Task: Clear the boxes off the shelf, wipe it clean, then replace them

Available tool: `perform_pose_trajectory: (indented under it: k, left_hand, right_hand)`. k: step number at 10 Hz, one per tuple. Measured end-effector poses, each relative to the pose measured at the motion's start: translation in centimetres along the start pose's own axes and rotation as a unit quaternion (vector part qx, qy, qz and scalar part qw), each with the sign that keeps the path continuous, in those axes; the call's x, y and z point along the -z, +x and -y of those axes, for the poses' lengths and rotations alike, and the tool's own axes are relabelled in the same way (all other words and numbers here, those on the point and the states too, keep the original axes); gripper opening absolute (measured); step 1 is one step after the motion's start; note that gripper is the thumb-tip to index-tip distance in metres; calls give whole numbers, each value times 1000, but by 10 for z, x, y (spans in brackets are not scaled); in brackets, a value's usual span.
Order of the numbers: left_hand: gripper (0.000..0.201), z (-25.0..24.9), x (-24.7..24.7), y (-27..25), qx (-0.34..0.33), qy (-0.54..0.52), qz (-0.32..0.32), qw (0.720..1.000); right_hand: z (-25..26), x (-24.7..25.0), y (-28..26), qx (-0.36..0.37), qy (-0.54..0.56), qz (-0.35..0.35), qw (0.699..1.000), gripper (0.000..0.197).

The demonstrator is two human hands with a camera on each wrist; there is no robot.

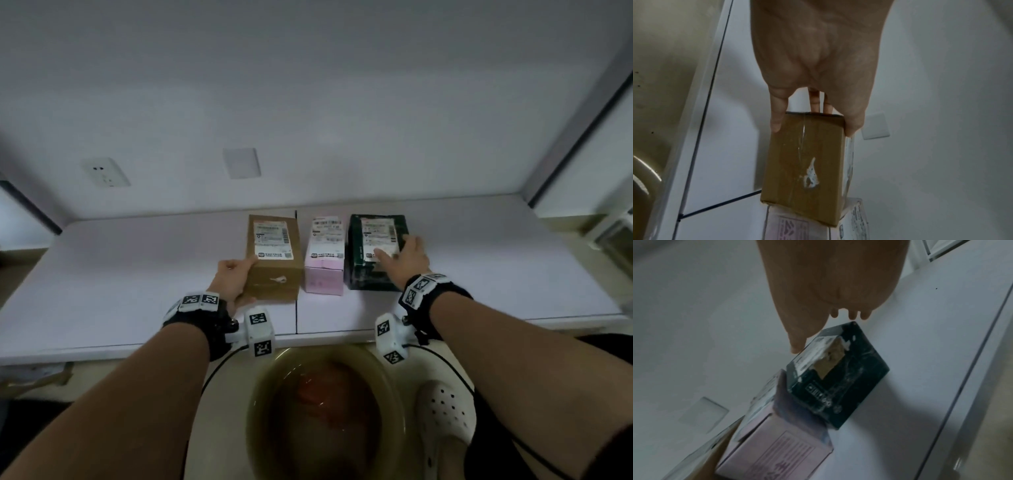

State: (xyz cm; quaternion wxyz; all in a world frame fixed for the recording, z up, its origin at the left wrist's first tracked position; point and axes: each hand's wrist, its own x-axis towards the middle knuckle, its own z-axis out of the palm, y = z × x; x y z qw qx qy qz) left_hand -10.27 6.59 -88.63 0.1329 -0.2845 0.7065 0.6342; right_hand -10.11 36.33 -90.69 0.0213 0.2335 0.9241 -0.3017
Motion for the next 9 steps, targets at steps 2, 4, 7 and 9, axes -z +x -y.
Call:
perform_pose_trajectory:
  k: [2,4,7,9]
  left_hand:
    - [30,16,-2,15,-3,35,-43,998]
    - [39,9,-8,15,-44,103,-45,993]
    - [53,4,-22,13,-61,264,-52,961]
    - [63,-11,-24,-10,-68,296,-86,949]
  right_hand:
    - [-19,-9,8,9,94,47,994,92]
    - [-20,-4,12,70,106,74,989,89]
    - [-20,-3,16,73,127,100,984,88]
    - [-12,7,20,92,-16,126,988,87]
